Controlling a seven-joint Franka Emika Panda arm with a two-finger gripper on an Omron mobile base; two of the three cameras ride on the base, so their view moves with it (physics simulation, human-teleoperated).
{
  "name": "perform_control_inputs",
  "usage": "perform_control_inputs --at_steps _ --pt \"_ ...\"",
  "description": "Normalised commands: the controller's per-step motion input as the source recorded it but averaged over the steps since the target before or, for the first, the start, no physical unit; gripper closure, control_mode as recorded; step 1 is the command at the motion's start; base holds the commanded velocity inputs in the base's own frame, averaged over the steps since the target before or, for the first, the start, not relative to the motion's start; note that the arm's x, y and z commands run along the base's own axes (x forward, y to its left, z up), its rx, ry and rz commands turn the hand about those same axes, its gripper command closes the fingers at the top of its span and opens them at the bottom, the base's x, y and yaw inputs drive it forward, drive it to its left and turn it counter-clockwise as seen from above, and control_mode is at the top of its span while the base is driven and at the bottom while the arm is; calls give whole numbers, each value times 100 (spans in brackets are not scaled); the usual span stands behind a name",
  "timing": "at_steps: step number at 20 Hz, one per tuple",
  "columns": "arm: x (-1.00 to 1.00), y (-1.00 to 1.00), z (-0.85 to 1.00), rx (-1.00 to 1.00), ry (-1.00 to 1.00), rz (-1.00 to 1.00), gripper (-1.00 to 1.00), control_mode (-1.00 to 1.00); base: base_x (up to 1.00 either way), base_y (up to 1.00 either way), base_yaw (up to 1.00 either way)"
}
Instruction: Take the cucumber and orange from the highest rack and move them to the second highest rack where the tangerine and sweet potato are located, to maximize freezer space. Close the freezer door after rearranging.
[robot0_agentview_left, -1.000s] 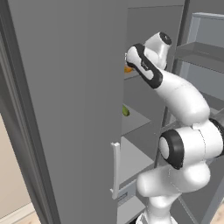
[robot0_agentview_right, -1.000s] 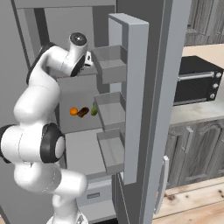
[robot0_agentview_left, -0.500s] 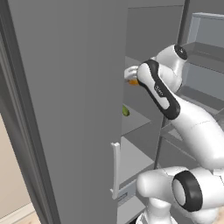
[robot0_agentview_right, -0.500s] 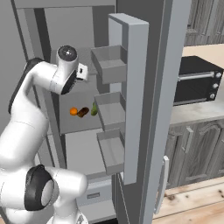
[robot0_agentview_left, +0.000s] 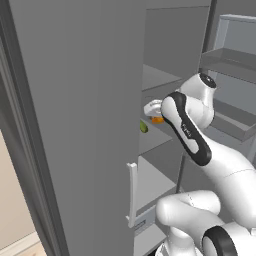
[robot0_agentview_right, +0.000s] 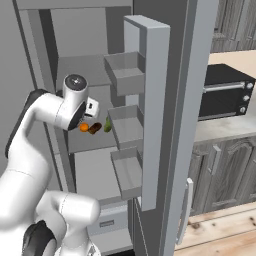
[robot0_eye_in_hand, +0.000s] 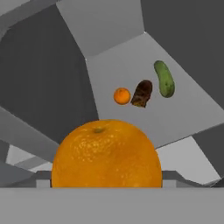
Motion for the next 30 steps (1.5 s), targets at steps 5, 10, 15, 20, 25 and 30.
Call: perform_control_inputs --at_steps 5,10,15,20,25,30 --pt "10 -24 -50 0 24 -10 100 -100 0 0 0" --pt "27 -10 -48 0 7 -16 100 -100 0 0 0" --pt "41 0 -44 1 0 -16 100 -100 0 0 0" --pt "55 0 -36 5 0 -9 100 -100 0 0 0" --pt "69 0 -21 11 0 -1 100 -100 0 0 0" --pt "65 4 -28 6 0 0 100 -100 0 0 0"
